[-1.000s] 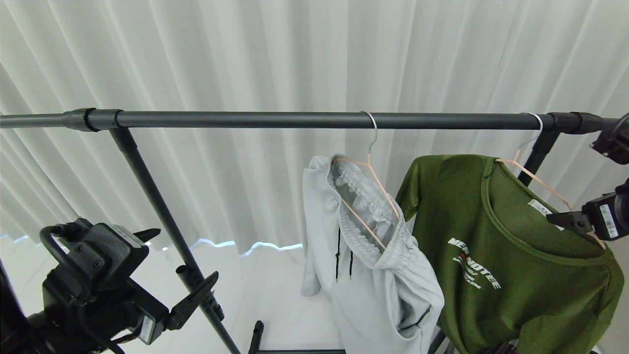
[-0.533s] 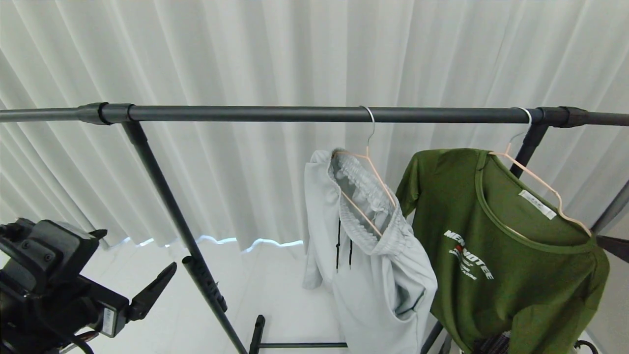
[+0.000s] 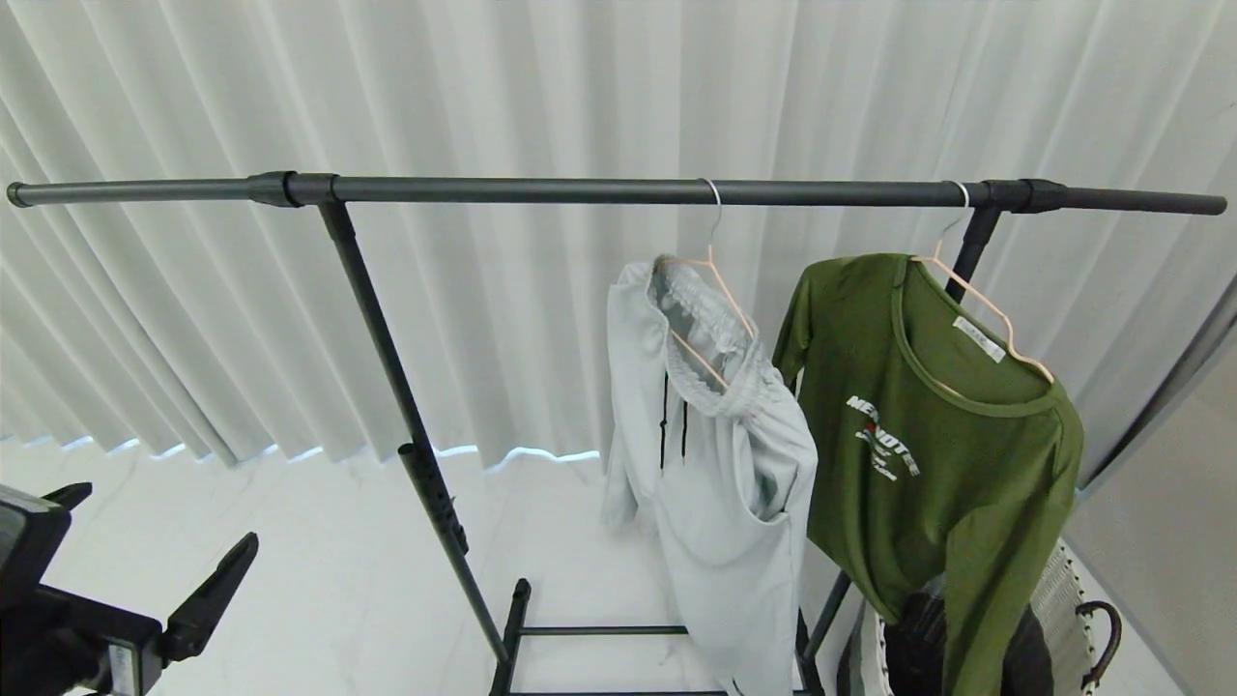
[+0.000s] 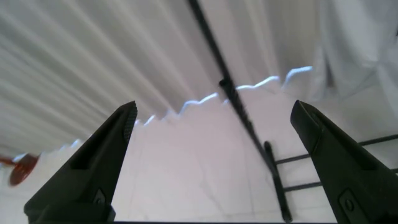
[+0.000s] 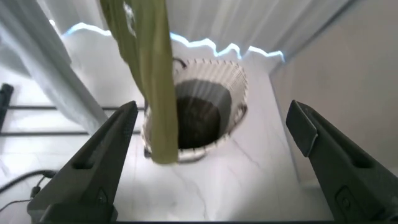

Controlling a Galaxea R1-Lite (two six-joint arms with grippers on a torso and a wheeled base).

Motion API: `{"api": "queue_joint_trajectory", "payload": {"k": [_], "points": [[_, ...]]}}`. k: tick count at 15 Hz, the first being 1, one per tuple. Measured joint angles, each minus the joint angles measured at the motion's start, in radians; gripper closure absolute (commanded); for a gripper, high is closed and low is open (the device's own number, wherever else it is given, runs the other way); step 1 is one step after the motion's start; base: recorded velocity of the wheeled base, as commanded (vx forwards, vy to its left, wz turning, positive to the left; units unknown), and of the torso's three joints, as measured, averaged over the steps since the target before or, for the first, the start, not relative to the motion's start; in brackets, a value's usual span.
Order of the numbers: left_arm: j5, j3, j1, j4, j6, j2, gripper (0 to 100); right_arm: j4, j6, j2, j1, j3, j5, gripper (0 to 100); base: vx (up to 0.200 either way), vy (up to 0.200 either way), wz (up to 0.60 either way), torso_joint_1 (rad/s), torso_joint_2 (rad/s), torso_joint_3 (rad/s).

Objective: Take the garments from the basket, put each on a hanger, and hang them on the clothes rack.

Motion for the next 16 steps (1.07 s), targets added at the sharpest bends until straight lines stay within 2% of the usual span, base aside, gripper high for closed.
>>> {"api": "queue_joint_trajectory", "payload": {"k": [4, 6, 7, 9, 13, 16], "points": [[0.124, 0.064, 0.028, 0.001, -0.002, -0.095, 0, 0.004, -0.003, -0.081, -0.01, 0.072, -0.012, 0, -0.2, 0.0, 0.0, 0.006, 0.0, 0.002], [0.24, 0.103, 0.031, 0.037, -0.009, -0.145, 0, 0.004, -0.008, -0.138, -0.011, 0.126, -0.012, 0, -0.2, 0.0, 0.0, 0.002, 0.0, 0.0], [0.285, 0.112, 0.034, 0.077, -0.017, -0.17, 0, 0.003, -0.01, -0.17, -0.011, 0.155, -0.012, 0, 0.0, 0.0, 0.0, 0.0, 0.0, 0.0], [0.312, 0.117, 0.054, 0.141, -0.041, -0.224, 0, 0.004, -0.012, -0.241, -0.011, 0.215, -0.014, 0, 0.0, 0.0, 0.0, 0.0, 0.0, 0.0], [0.316, 0.119, 0.167, 0.338, -0.081, -0.39, 0, 0.004, -0.029, -0.415, -0.01, 0.351, -0.042, 0, 0.0, 0.0, 0.0, 0.0, 0.0, 0.0], [0.315, 0.12, 0.194, 0.473, -0.094, -0.565, 0, 0.003, -0.042, -0.541, -0.007, 0.43, -0.043, 0, 0.0, 0.0, 0.0, 0.0, 0.0, 0.0]]}}
